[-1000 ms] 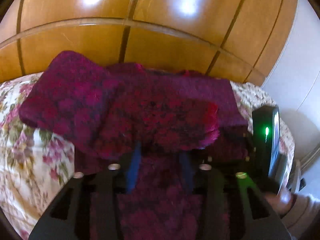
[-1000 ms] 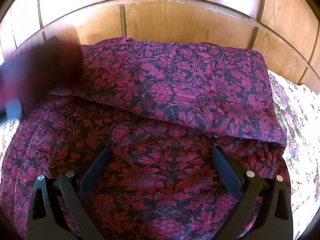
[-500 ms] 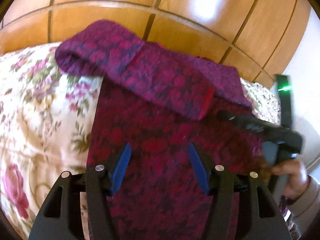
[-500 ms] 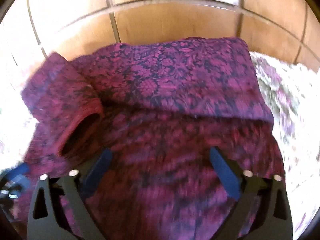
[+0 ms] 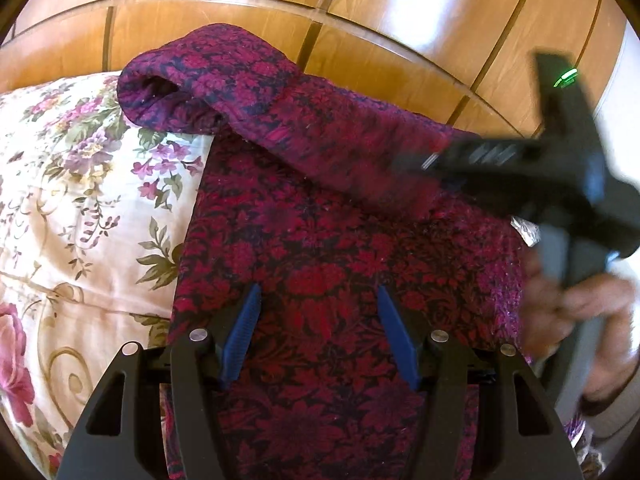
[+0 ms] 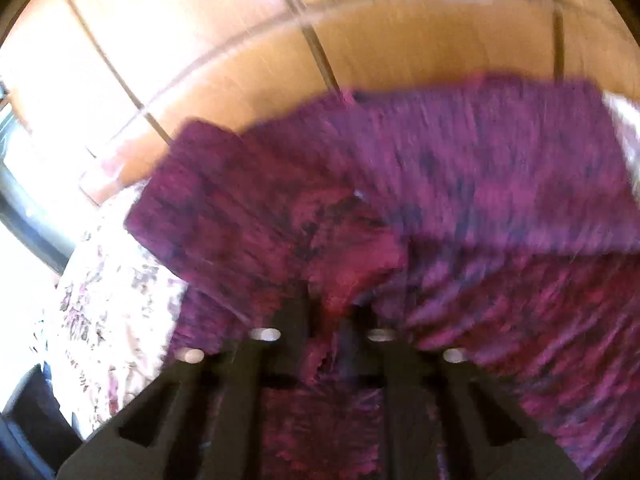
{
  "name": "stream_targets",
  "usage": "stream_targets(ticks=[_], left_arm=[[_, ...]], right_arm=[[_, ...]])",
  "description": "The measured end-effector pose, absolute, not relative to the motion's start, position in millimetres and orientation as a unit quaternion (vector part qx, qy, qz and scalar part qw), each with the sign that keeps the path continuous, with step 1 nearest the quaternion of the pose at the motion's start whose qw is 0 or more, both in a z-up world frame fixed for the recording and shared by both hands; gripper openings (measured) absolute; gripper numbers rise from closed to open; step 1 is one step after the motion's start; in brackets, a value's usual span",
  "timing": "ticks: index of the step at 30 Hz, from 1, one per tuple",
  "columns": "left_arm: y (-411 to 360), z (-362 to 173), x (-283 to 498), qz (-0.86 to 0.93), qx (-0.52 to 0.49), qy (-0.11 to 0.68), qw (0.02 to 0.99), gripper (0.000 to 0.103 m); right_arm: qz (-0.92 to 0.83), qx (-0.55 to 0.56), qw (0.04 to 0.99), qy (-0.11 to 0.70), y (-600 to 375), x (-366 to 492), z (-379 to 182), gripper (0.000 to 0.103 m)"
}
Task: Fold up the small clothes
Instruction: 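Smooth the folded sleeve flat with the right gripper and release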
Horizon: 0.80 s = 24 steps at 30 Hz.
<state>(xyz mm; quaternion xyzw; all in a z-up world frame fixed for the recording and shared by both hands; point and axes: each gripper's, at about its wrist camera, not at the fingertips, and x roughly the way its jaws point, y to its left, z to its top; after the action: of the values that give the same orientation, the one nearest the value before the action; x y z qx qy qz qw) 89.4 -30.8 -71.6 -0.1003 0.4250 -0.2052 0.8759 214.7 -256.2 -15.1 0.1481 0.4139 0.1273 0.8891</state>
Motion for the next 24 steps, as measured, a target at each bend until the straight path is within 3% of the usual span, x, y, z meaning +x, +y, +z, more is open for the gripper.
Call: stream_targets(ticks=[4,8,20,23,24], left_arm=[[-26,-74,88,-0.212,-0.107,0.425,0.874,0.062],[-27,-75,88,-0.211,-0.102,0.423,0.875,0.063],[-34,-69,94,-0.211,-0.096,0.437,0.869,0.064],[-25,-51,99,-0.222,-0.115,0.445,0.86,0.064],[-19,-45,102,-0.219,-0.122,0.438,0.863,0.064]], right_arm=[[0.122,0.138,0.919,0.348,-291,199,40,0.01],[0.074,0.135,0.935,0.32,-340,207,60,0.01],[-0.073,0.179,0.882,0.43,-435,271,-43,0.011],[-0.072,0.189,0.882,0.426,-438,265,-47,0.032],[-0.071,0.192,0.886,0.416,-441,260,-45,0.047]])
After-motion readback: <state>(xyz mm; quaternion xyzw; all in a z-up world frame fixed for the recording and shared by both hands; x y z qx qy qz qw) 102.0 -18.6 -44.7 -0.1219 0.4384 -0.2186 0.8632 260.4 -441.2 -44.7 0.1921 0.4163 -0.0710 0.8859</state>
